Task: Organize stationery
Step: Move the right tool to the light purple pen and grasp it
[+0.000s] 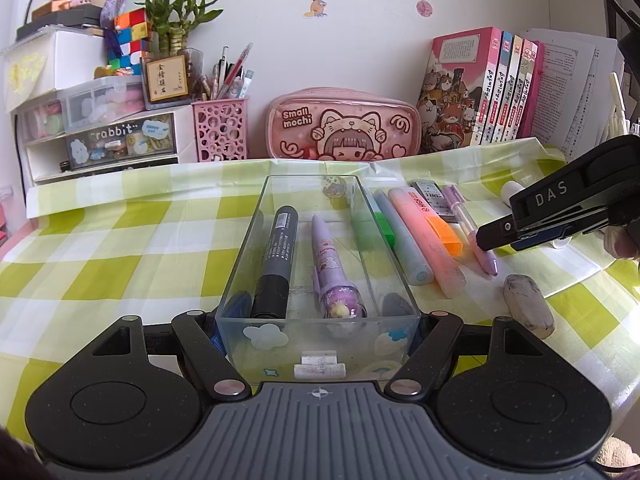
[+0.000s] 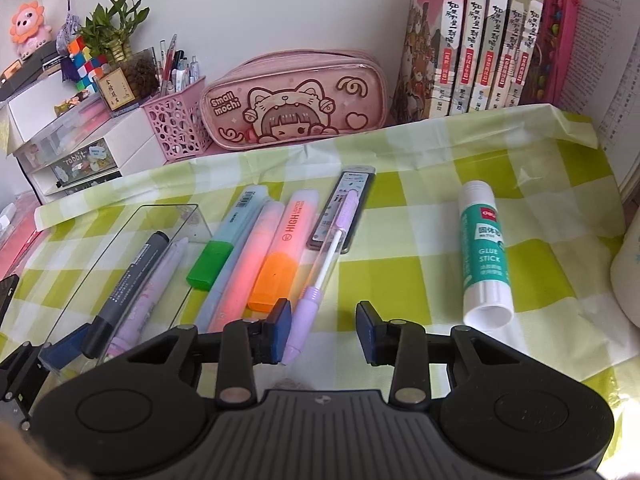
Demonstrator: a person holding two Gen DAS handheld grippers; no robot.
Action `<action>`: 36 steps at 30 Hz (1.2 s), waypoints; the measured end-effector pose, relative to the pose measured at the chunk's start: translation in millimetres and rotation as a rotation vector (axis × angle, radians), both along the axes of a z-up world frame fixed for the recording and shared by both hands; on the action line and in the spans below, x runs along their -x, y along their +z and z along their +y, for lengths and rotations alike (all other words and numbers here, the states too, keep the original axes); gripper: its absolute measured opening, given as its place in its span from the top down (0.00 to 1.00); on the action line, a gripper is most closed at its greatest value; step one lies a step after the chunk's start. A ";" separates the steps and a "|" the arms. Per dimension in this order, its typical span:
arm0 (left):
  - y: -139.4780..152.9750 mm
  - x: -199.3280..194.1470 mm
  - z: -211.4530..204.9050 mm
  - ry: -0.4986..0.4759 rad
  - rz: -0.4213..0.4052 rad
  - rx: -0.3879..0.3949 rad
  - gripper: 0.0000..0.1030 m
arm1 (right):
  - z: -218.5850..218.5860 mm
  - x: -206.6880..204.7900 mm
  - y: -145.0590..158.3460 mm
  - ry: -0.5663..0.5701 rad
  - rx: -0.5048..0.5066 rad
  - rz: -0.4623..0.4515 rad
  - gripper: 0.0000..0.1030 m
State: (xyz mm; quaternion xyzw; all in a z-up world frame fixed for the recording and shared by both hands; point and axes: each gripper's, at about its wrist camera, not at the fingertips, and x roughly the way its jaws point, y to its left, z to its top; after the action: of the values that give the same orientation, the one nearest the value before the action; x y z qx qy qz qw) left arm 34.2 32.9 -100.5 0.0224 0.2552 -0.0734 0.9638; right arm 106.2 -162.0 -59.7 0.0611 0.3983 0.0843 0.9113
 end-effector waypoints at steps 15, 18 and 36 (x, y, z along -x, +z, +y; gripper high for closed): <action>-0.1 0.1 0.0 0.000 0.000 0.000 0.28 | -9.6 -37.3 -0.1 -0.066 -0.136 0.021 0.74; -0.2 0.0 0.0 0.000 0.000 0.000 0.28 | -12.0 -42.3 -4.2 -0.088 -0.129 0.037 0.75; -0.2 0.1 0.0 0.000 -0.001 0.000 0.28 | -17.8 -37.6 -2.9 -0.175 -0.144 0.036 0.83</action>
State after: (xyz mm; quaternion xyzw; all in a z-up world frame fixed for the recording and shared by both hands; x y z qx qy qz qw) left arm 34.1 33.0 -100.6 0.0224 0.2549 -0.0735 0.9639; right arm 143.8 -179.8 -62.6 0.1625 0.4005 0.0315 0.9012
